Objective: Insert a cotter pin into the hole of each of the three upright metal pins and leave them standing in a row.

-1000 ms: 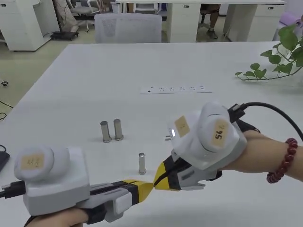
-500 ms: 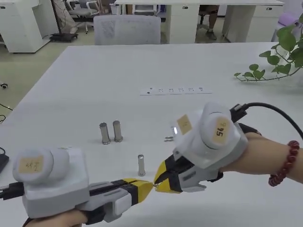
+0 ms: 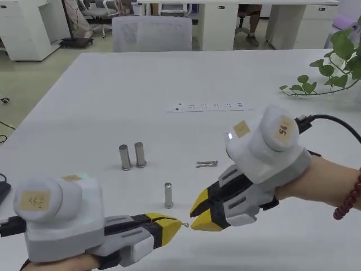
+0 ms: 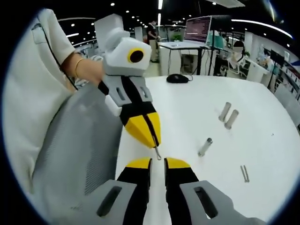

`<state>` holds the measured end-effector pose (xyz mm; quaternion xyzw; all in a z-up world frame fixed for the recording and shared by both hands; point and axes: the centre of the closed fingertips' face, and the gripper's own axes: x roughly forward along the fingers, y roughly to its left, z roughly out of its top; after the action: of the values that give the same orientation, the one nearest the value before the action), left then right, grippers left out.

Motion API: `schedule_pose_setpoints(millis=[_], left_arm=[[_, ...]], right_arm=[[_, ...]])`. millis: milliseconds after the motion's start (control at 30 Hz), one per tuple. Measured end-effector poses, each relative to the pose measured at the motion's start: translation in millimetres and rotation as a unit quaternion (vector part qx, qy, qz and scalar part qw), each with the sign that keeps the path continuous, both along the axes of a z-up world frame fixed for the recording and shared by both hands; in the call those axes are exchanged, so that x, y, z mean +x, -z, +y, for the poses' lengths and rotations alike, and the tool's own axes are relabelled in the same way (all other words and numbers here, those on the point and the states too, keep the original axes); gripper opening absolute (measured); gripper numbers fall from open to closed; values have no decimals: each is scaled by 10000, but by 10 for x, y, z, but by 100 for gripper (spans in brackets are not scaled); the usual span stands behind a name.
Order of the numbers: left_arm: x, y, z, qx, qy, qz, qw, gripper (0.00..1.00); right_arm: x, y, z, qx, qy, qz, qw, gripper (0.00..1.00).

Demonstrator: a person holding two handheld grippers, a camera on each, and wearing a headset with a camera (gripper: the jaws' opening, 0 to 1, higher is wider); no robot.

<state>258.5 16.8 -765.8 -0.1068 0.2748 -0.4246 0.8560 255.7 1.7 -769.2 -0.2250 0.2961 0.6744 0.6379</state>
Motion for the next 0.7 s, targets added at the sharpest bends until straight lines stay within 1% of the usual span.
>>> schedule_pose_setpoints(millis=[133, 167, 233, 300, 367, 433, 467, 500, 533, 667, 700], left_arm=[[-49, 4, -17, 121, 231, -152, 9995, 0], [-75, 5, -28, 174, 350, -212, 9990, 0], [-95, 13, -35, 270, 447, -287, 9982, 0], [-126, 29, -46, 413, 620, -400, 9964, 0], [-150, 26, -65, 417, 724, -448, 9955, 0], [-170, 25, -83, 508, 879, -587, 9931, 0], [-183, 25, -93, 528, 937, -610, 9923, 0], [-202, 23, -109, 555, 1033, -664, 9909, 0], [-206, 19, -116, 557, 1055, -686, 9905, 0], [-248, 6, -152, 605, 1298, -805, 9864, 0], [-268, -6, -168, 582, 1372, -824, 9854, 0]], right_arm=[[-46, -24, -3, 186, -24, 397, 9990, 15], [-66, -36, -4, 249, -17, 565, 9981, 15], [-58, -45, -14, 310, -50, 605, 9977, 15], [-67, -41, -32, 333, -85, 719, 9968, 15], [-92, -27, -51, 318, -151, 836, 9959, 16], [-114, -12, -65, 310, -230, 870, 9955, 16], [-130, -7, -69, 316, -266, 907, 9950, 16], [-141, -3, -73, 330, -295, 945, 9945, 16], [-155, 6, -78, 338, -341, 996, 9939, 16], [-234, 27, -113, 331, -535, 1204, 9907, 17], [-249, 28, -119, 339, -575, 1232, 9901, 17]])
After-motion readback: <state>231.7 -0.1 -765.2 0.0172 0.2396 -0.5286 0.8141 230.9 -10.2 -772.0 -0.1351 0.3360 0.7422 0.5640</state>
